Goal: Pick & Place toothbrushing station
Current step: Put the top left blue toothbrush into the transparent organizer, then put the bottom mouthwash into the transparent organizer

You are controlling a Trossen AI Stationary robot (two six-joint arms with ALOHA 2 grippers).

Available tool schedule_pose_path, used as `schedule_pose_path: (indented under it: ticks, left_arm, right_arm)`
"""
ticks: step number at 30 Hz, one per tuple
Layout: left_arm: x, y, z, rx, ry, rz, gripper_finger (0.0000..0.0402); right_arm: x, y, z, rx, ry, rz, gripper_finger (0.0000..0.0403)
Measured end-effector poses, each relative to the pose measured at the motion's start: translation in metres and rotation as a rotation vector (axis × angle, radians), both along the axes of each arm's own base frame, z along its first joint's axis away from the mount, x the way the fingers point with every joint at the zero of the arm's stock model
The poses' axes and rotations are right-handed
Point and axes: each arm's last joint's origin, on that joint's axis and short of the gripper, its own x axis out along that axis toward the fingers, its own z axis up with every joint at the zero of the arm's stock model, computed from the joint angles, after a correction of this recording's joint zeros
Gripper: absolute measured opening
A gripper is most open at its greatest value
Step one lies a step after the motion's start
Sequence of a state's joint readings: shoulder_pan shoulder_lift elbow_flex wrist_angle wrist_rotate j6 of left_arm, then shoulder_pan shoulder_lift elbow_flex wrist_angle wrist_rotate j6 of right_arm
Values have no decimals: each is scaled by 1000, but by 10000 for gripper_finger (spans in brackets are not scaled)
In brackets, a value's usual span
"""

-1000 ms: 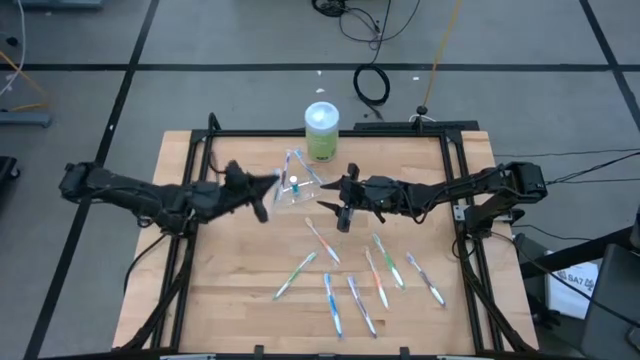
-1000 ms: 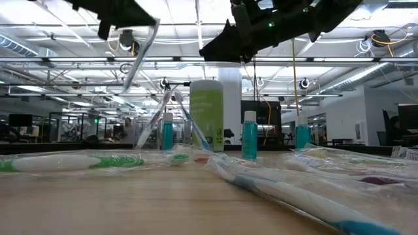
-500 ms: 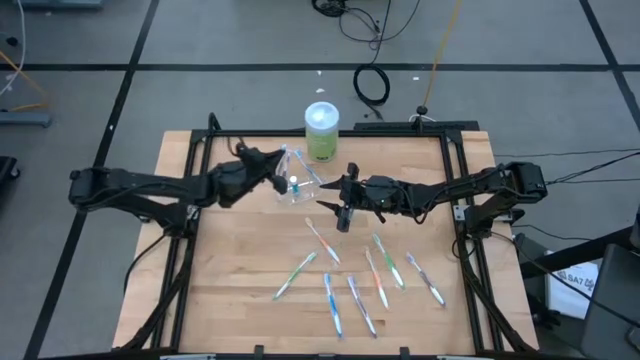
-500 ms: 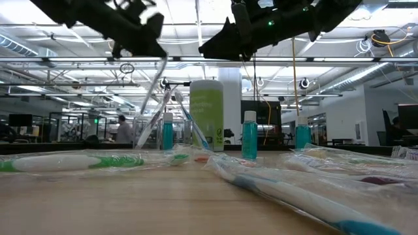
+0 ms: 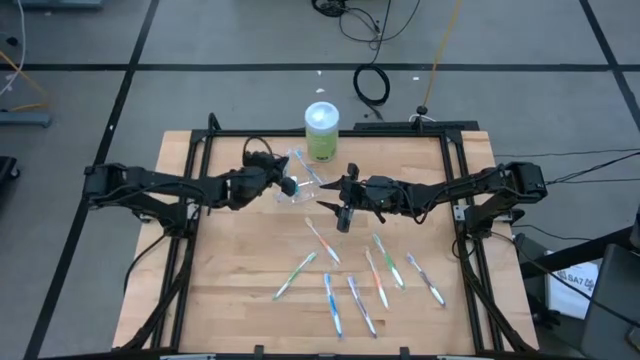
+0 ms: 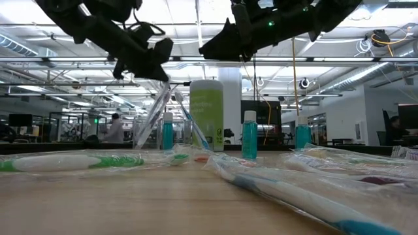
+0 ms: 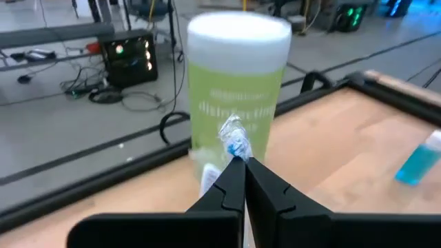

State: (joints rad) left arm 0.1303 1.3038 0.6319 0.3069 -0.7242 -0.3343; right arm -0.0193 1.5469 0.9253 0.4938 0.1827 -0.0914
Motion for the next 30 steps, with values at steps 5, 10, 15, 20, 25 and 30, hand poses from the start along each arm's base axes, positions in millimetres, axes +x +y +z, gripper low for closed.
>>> schedule_pose_path:
  ticks: [5,10,15,20,25,30]
  left_arm:
    - [5,1,-9,-10,28,2,23]
    - [6,1,-15,-43,53,-42,44]
    - [4,1,-20,-83,85,-35,74]
    - [3,0,-21,-90,93,-36,106]
    - [-2,-1,-11,-69,73,-48,126]
    - [-11,-5,3,-70,46,-86,131]
  right_arm:
    - [0,0,0,0,3,0,196]
    - [0,0,-1,0,5,0,196]
    - [0,0,-1,0,5,0,196]
    - [0,0,-1,0,5,0,196]
    - [0,0,0,1,2,0,196]
    - [0,0,0,0,-3,0,196]
